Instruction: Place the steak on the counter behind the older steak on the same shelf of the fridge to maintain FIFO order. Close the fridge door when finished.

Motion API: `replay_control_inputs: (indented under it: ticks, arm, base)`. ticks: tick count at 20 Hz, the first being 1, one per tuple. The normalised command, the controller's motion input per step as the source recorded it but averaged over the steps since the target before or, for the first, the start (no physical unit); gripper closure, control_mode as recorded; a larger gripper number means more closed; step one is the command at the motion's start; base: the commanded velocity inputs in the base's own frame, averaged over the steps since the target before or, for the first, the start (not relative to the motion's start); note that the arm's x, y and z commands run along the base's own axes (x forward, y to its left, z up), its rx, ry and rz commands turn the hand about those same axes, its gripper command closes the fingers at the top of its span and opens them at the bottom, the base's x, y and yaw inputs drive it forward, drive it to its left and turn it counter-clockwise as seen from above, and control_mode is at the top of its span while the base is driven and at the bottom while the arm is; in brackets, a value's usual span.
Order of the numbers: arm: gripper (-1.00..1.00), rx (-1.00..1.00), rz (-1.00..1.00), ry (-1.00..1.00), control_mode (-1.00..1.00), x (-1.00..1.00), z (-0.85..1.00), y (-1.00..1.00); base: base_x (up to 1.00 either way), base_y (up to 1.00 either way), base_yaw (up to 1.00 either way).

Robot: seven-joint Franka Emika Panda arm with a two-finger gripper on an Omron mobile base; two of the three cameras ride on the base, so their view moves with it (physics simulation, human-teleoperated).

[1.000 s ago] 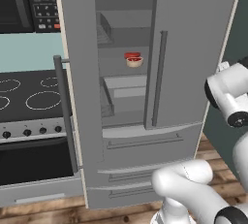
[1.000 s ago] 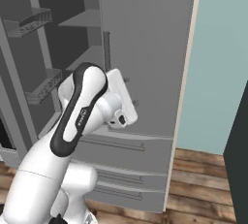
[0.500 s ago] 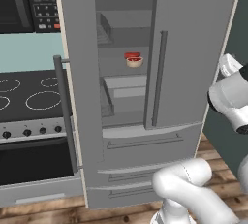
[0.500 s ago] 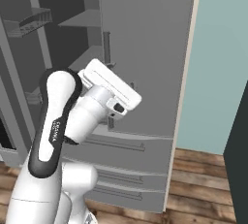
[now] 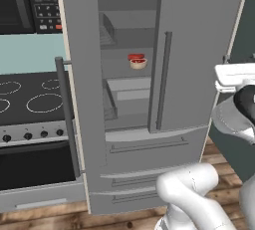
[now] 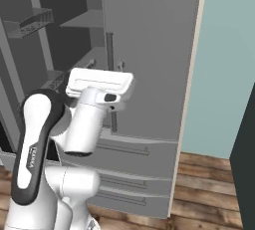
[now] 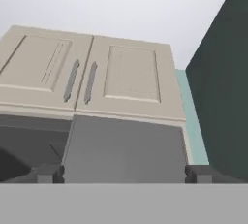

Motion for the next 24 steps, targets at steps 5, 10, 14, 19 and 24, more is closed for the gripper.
replay_control_inputs:
  ticks: [5,10,14,19,24]
  arm:
    - [-1.00,-0.74,-0.07,0.00,-1.00,-0.03,0.39,0.35]
    - [-1.00,-0.83,-0.06,0.00,-1.00,-0.14,0.40,0.47]
    - [-1.00,-0.80,-0.08,0.07,-1.00,-0.14,0.17,0.81]
    - [-1.00,-0.71,-0.11,0.34,-1.00,0.00,-0.22,1.00]
    - [-1.00,-0.57,-0.11,0.39,-1.00,0.00,-0.55,0.98]
  base:
    - [0.00,0.00,0.00]
    - [0.00,0.00,0.00]
    - [0.00,0.00,0.00]
    - [0.00,0.00,0.00]
    - [0.00,0.00,0.00]
